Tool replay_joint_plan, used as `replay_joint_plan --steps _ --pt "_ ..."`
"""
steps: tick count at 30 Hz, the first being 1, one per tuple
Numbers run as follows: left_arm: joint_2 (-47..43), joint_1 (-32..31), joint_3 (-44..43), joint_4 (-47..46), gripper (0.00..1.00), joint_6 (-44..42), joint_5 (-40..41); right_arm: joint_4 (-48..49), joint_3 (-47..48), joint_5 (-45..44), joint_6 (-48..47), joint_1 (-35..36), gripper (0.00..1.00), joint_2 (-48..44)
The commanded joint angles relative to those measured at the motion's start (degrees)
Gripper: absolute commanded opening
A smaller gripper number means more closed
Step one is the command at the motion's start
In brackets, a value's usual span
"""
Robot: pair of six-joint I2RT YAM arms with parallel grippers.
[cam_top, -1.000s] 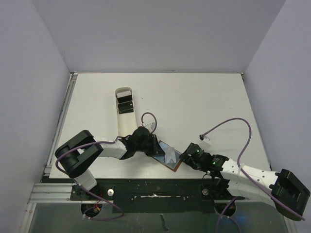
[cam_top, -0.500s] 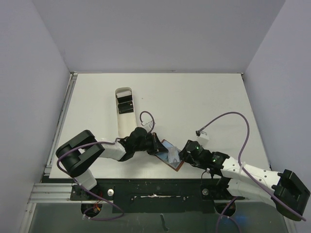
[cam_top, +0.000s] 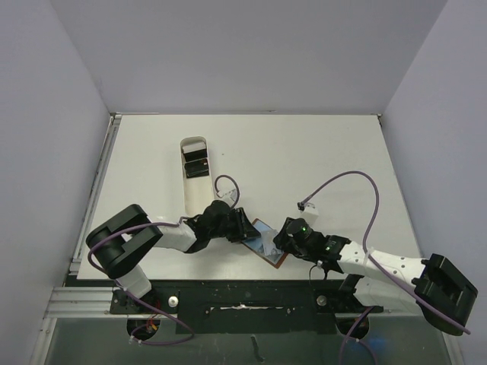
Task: Put the credit cards into the card holder
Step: Insert the credit card into the card holder.
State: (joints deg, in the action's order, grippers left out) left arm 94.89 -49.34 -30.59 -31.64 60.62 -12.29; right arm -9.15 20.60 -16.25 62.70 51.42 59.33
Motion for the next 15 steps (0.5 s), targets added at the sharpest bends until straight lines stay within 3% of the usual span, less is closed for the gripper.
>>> replay_joint_plan --steps 1,15 --pt "0.84 0.3 -2.83 -0.83 0.29 -2.46 1.15 7.11 -1.08 0.61 -0.3 -1.15 0.25 2.36" --pt "3.6 -0.35 -0.07 -6.94 0.33 1.61 0.56 12.19 -4.68 4.08 1.68 -2.02 0.25 4.88"
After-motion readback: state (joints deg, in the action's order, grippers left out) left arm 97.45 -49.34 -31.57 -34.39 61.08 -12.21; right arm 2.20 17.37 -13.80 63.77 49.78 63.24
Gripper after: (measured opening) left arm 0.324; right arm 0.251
